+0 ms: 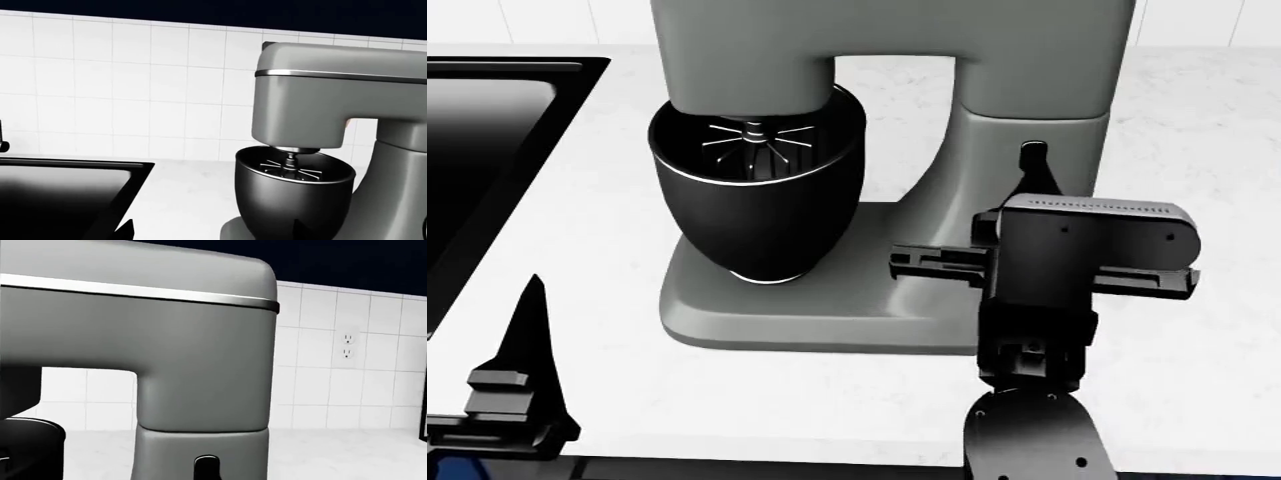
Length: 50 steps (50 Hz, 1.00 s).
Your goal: Open the stand mixer head.
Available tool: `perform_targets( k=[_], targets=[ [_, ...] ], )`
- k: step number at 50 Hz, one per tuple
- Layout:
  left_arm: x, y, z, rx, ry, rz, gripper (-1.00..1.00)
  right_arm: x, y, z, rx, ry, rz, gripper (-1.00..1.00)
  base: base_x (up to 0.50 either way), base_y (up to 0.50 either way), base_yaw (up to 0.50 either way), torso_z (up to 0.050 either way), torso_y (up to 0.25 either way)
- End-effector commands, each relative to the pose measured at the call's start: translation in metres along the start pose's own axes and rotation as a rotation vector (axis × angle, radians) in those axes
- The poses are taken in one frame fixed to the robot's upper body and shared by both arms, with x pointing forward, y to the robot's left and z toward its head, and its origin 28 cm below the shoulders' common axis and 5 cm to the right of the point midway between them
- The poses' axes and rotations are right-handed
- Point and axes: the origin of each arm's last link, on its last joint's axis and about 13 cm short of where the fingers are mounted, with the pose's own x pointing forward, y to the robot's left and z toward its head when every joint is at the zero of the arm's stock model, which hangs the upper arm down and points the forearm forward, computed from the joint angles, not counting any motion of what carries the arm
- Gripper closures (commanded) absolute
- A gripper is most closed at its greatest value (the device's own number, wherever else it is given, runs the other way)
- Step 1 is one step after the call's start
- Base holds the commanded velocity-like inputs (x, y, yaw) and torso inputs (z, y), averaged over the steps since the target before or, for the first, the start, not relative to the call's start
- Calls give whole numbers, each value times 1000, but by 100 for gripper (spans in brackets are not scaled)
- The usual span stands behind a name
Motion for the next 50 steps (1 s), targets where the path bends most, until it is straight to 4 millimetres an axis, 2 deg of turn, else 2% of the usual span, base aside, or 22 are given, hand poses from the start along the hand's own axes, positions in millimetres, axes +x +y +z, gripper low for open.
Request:
perform_targets(
  k=[1,25,28,36,37,46,50],
  targets=[
    [5,4,-1,-29,-19,11,-100,5,2,-4,27,18,11,100,0,0,0,0,0],
    [4,4,1,-30,-19,11,-100,15,6,-4,11,40,36,100,0,0,0,0,0],
    [4,4,1,-30,-20,11,-100,19,5,-6,19,47,-2,100,0,0,0,0,0],
    [4,4,1,-31,-21,11,-100,17,6,-7,7,76,8,100,0,0,0,0,0],
    [4,4,2,-30,-23,12,-100,18,5,-6,7,67,-53,100,0,0,0,0,0],
    [4,4,1,-30,-22,13,-100,12,7,-3,5,95,-23,100,0,0,0,0,0],
    [4,4,1,-31,-23,13,-100,17,6,-4,-6,94,-41,100,0,0,0,0,0]
  ],
)
